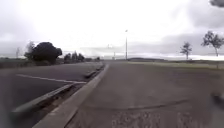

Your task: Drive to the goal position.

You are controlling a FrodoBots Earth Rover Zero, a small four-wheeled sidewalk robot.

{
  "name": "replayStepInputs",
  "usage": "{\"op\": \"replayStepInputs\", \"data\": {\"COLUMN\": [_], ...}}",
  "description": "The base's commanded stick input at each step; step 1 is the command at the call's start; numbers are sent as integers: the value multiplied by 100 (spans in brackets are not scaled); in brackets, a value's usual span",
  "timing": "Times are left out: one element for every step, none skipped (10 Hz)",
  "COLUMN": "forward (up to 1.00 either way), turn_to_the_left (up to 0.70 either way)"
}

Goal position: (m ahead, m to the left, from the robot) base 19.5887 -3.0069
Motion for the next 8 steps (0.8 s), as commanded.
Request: {"op": "replayStepInputs", "data": {"forward": [100, 100, 100, 100, 100, 100, 100, 100], "turn_to_the_left": [0, 0, 0, 0, 0, 0, 0, 0]}}
